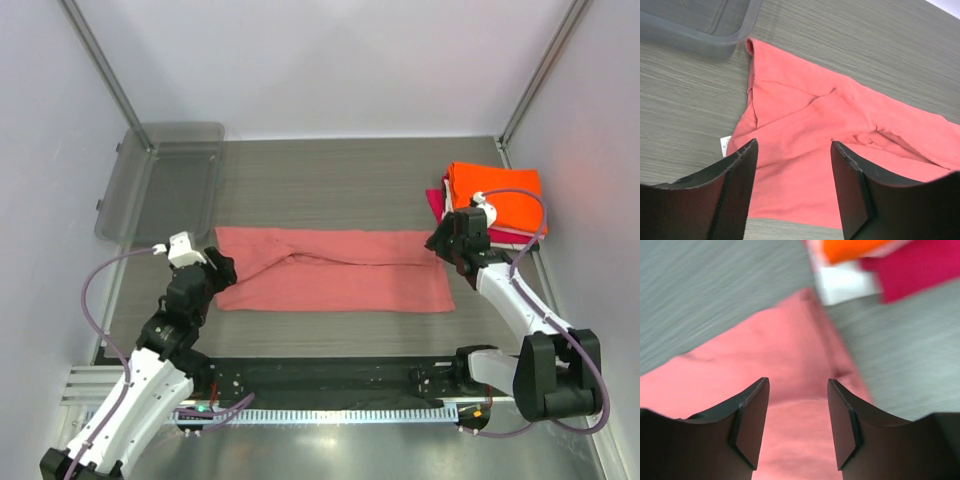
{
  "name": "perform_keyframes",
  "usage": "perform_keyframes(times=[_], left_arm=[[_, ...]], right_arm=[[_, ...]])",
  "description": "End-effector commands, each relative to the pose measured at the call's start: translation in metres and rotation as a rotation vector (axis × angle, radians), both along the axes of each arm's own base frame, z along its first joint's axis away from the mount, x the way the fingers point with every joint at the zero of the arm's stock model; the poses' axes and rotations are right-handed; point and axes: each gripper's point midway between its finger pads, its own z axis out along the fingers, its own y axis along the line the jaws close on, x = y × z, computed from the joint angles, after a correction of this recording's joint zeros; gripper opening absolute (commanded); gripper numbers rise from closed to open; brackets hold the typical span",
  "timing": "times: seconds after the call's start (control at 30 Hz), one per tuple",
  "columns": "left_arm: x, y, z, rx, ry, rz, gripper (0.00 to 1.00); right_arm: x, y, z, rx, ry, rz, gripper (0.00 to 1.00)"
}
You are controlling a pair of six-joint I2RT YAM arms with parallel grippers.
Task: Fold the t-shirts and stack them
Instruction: Fold the tshirt
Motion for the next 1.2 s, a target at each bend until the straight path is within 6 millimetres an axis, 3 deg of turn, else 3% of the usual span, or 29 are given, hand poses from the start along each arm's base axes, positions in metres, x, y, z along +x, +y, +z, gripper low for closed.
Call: perform_keyframes(times=[0.0, 0.03, 0.1, 0.13, 0.17, 0.2, 0.23, 0.27, 0.3, 0.33, 0.37, 0.4, 0.43, 0.47, 0.53, 0.57, 0.6, 0.67, 0.7, 0.73, 0.83, 1.1, 1.17], left_arm=[[-0.002, -0.008, 0.010, -0.081, -0.029, -0.015, 0.63], [0.000, -0.010, 0.004, -0.070, 0.006, -0.014, 0.64], [0.004, -0.012, 0.002, -0.061, 0.047, -0.013, 0.67], [0.010, -0.015, 0.013, -0.061, 0.049, -0.017, 0.70], [0.016, -0.018, 0.002, -0.040, 0.110, -0.017, 0.71], [0.021, -0.020, 0.000, -0.025, 0.139, -0.016, 0.73], [0.030, -0.023, 0.014, -0.020, 0.139, -0.015, 0.75], [0.035, -0.023, 0.013, -0.001, 0.166, -0.011, 0.75], [0.041, -0.022, -0.005, 0.043, 0.259, 0.001, 0.76], [0.047, -0.023, -0.006, 0.053, 0.283, 0.006, 0.76], [0.057, -0.026, -0.001, 0.048, 0.294, 0.007, 0.76], [0.065, -0.025, -0.014, 0.042, 0.341, 0.019, 0.76], [0.071, -0.025, -0.020, 0.028, 0.359, 0.021, 0.77], [0.077, -0.034, -0.022, -0.019, 0.372, -0.015, 0.77], [0.092, -0.027, -0.039, -0.073, 0.412, 0.020, 0.76], [0.097, -0.025, -0.041, -0.116, 0.425, 0.016, 0.75], [0.105, -0.026, -0.042, -0.140, 0.426, 0.014, 0.75], [0.111, -0.027, -0.058, -0.162, 0.483, 0.012, 0.74], [0.118, -0.029, -0.054, -0.169, 0.485, 0.005, 0.74], [0.119, -0.032, -0.066, -0.169, 0.521, 0.001, 0.73], [0.124, -0.037, -0.072, -0.180, 0.550, -0.015, 0.73], [0.123, -0.030, -0.099, -0.150, 0.653, 0.050, 0.74], [0.123, -0.029, -0.101, -0.145, 0.661, 0.054, 0.74]], right_arm=[[0.029, 0.052, 0.042, 0.127, -0.155, 0.192, 0.55], [0.031, 0.067, 0.045, 0.150, -0.161, 0.247, 0.54], [0.033, 0.122, 0.051, 0.231, -0.164, 0.436, 0.54], [0.033, 0.140, 0.052, 0.255, -0.156, 0.496, 0.55], [0.035, 0.160, 0.053, 0.280, -0.154, 0.555, 0.55], [0.035, 0.193, 0.065, 0.309, -0.183, 0.652, 0.55], [0.031, 0.215, 0.048, 0.366, -0.120, 0.718, 0.54], [0.030, 0.232, 0.046, 0.398, -0.110, 0.760, 0.54], [0.031, 0.259, 0.062, 0.436, -0.156, 0.836, 0.54], [0.026, 0.279, 0.046, 0.483, -0.104, 0.889, 0.54], [0.025, 0.292, 0.046, 0.501, -0.109, 0.920, 0.54], [0.025, 0.316, 0.057, 0.513, -0.148, 0.976, 0.54], [0.026, 0.326, 0.054, 0.516, -0.144, 0.996, 0.55], [0.026, 0.337, 0.036, 0.522, -0.103, 1.019, 0.55], [0.030, 0.364, 0.045, 0.547, -0.135, 1.077, 0.55], [0.030, 0.375, 0.029, 0.576, -0.095, 1.097, 0.55], [0.037, 0.385, 0.038, 0.593, -0.121, 1.118, 0.55], [0.039, 0.399, 0.020, 0.604, -0.090, 1.132, 0.55], [0.046, 0.406, 0.025, 0.607, -0.104, 1.142, 0.55], [0.047, 0.409, 0.021, 0.609, -0.093, 1.147, 0.55], [0.047, 0.418, 0.009, 0.626, -0.058, 1.168, 0.55], [0.019, 0.420, -0.008, 0.674, 0.030, 1.254, 0.52], [0.006, 0.421, -0.002, 0.707, 0.023, 1.307, 0.50]])
